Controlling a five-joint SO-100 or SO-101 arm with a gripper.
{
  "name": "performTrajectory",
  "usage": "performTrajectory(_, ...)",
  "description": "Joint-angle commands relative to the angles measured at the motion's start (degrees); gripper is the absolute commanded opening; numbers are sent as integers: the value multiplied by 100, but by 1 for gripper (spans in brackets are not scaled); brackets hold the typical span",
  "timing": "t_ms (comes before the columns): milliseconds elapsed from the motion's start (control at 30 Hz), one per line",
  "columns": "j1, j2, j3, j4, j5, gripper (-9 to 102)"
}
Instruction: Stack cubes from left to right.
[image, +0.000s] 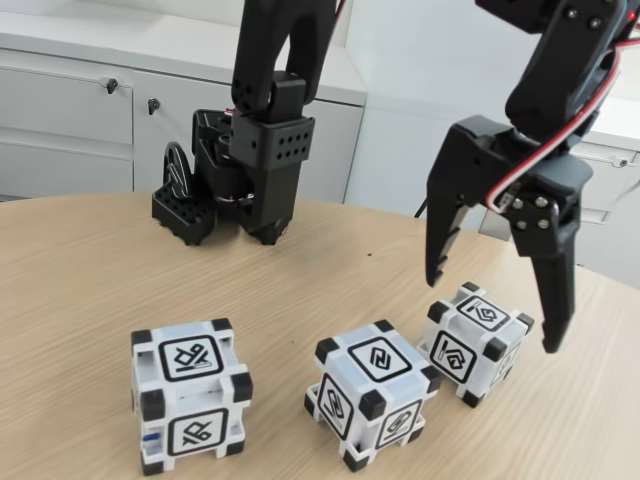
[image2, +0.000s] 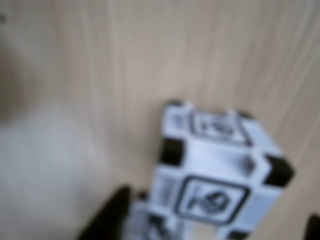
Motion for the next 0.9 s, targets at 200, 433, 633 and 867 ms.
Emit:
performTrajectory(200, 26, 9, -158, -114, -44, 37)
performTrajectory(433, 79, -88, -185, -123, -105, 37)
performTrajectory(633, 105, -773, -237, -123, -132, 37)
performTrajectory(867, 105, -993, -246, -123, -132, 35)
